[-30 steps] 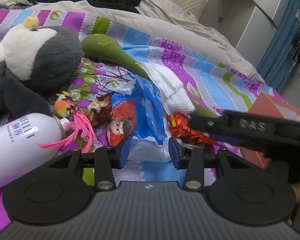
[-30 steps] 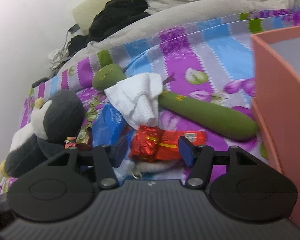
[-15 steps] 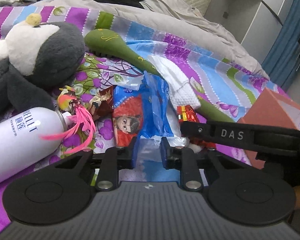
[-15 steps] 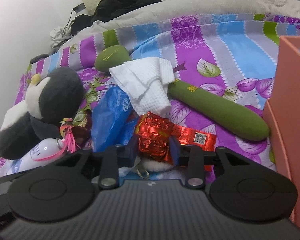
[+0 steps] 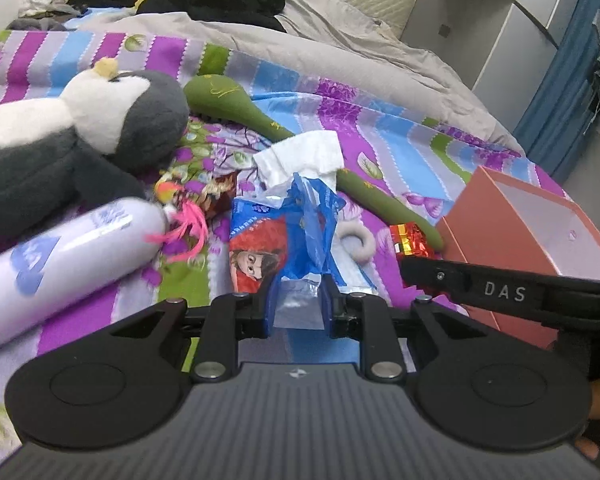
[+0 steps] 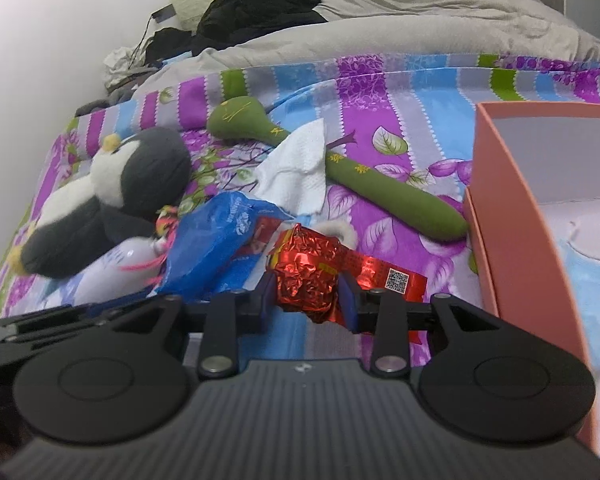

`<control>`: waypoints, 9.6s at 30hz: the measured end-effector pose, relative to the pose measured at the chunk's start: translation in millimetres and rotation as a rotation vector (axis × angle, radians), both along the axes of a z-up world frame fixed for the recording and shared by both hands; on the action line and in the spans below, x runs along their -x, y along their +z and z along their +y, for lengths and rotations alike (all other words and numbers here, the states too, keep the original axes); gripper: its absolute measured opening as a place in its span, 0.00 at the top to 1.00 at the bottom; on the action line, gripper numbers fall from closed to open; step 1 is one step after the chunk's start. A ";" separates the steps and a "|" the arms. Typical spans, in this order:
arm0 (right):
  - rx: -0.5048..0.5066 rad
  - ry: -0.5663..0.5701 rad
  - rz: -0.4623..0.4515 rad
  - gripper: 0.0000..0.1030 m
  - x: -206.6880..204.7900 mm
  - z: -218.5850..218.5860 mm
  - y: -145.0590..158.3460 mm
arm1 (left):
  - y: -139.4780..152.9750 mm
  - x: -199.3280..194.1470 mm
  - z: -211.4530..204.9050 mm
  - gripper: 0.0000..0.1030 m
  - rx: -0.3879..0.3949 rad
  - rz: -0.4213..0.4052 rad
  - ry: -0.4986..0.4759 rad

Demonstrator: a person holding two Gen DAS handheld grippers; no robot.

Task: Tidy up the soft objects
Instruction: 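Grasp the red candy packet with the right tool while the left tool grasps the blue snack bag, then lift and carry the red packet and blue bag over the pink box with both tools, then open the right tool dropping the red packet while the left tool releases the blue bag into the box, then withdraw both open tools from the box toward the white towel and penguin plush, then grasp the yellow bird toy with the left tool while the right tool grasps the white ring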

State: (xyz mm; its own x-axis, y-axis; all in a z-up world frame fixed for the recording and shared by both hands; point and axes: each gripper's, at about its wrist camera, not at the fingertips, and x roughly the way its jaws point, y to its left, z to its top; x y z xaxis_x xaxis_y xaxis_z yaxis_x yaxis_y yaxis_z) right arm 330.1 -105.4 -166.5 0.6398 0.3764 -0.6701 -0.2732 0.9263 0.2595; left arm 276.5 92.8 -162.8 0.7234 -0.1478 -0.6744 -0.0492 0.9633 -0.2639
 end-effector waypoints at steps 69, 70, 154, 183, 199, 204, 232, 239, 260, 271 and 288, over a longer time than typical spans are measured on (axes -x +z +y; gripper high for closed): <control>0.064 0.068 -0.078 0.64 141.7 -22.8 46.6 | 78.4 118.0 -19.2 0.93 -0.070 -0.002 -0.017; 0.064 0.066 -0.093 0.64 142.4 -24.1 52.4 | 84.2 118.5 -20.3 0.93 -0.067 -0.010 -0.019; 0.043 -0.281 -0.112 0.48 118.4 -225.0 112.9 | 160.7 37.7 -242.7 0.60 -0.059 -0.066 -0.384; 0.056 -0.127 -0.198 0.48 210.3 -139.6 123.1 | 168.9 161.3 -133.5 0.53 -0.035 -0.128 -0.222; 0.059 -0.027 -0.172 0.48 239.7 -102.9 91.1 | 130.5 205.1 -90.5 0.53 -0.054 -0.070 -0.109; 0.053 0.000 -0.163 0.48 238.5 -90.2 76.5 | 114.1 203.6 -73.2 0.53 -0.066 -0.051 -0.066; 0.047 0.101 -0.169 0.48 92.2 -4.5 4.1 | 14.5 9.0 10.9 0.49 -0.139 0.022 0.071; 0.033 0.089 -0.146 0.49 42.7 13.2 -16.7 | 6.5 -44.3 31.2 0.49 -0.168 0.008 0.086; 0.057 0.134 -0.162 0.51 -33.6 39.0 -62.9 | -42.3 -141.1 64.6 0.51 -0.274 0.135 0.118; 0.118 0.177 -0.177 0.67 -38.5 49.0 -73.2 | -50.7 -144.5 61.8 0.63 -0.289 0.142 0.103; 0.095 0.166 -0.195 0.78 -4.5 32.9 -32.5 | -5.7 -95.7 31.6 0.63 -0.214 0.088 0.062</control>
